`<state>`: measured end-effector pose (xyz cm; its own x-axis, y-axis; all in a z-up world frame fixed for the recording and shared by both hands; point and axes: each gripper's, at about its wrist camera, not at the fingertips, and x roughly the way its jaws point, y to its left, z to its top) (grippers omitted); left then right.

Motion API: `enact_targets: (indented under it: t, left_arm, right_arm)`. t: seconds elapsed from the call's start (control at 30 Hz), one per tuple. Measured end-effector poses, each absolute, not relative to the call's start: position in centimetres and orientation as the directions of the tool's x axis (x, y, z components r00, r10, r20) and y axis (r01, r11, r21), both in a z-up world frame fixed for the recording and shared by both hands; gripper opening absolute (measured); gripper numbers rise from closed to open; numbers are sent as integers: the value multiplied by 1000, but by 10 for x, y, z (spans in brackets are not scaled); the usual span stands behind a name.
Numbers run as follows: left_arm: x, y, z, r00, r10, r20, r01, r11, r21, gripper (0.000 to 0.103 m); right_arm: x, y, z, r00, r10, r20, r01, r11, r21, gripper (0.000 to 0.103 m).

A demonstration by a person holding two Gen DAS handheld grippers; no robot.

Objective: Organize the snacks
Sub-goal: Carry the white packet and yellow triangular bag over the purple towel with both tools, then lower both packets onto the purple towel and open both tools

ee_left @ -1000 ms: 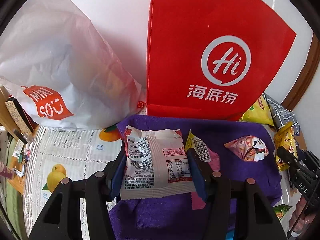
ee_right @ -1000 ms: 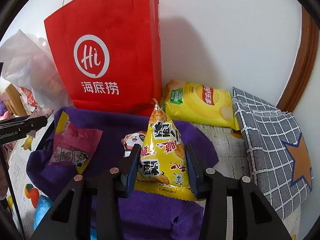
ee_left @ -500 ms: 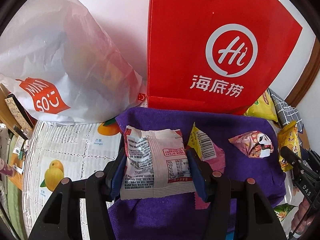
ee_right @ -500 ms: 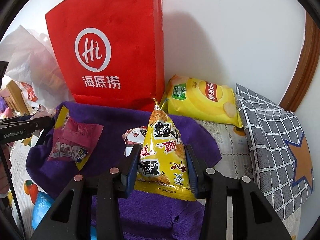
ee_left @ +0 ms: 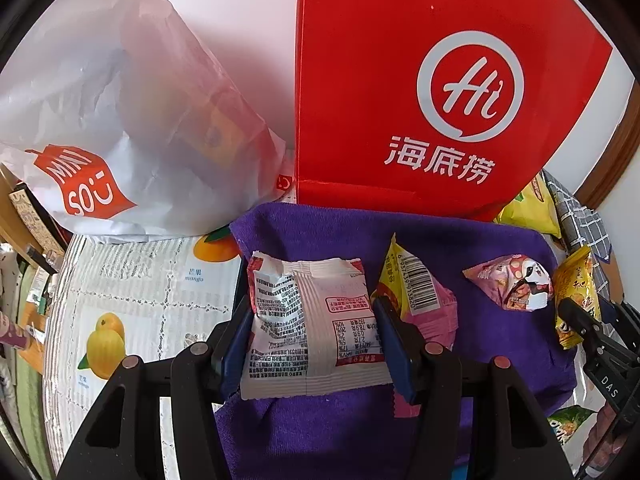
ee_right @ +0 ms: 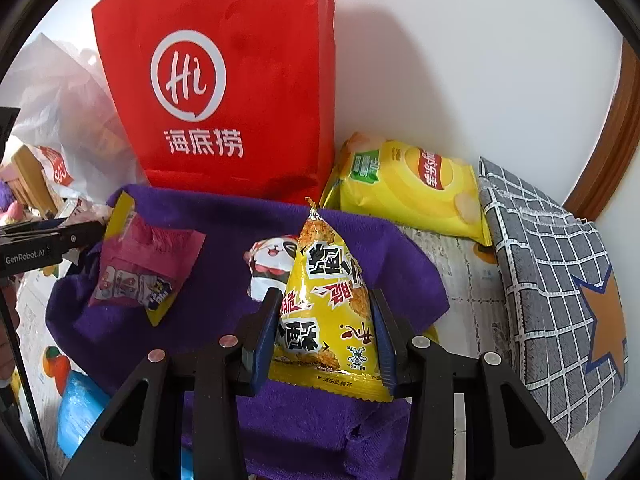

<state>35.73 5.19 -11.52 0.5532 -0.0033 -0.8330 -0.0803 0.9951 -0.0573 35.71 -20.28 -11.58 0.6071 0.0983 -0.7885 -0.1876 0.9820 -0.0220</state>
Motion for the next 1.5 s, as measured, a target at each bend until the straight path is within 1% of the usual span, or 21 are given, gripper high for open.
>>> enact_targets:
  t: [0.67, 1.07, 1.37, 1.47, 1.5]
  left_arm:
    - [361, 46, -117, 531, 14, -847, -58, 998, -20, 57]
    - [358, 44, -115, 536, 7, -844, -38, 999, -16, 57]
    - [354, 43, -106, 564, 6, -825, -25, 1000, -10, 57]
    - [353, 43, -104, 570, -5, -822, -20, 1000, -20, 57]
    - [353, 43, -103, 572, -11, -820, -18, 999, -26, 58]
  right_arm:
    - [358, -199, -123, 570, 91, -816, -207, 978, -36, 44]
    - [358, -197, -124, 566, 84, -820, -208, 977, -44, 44]
    - [357, -194, -123, 566, 85, -820, -214, 976, -46, 44]
    - [355, -193, -120, 568, 95, -817, -218, 975, -38, 47]
    - [354, -193, -118, 571, 101, -814, -218, 975, -33, 50]
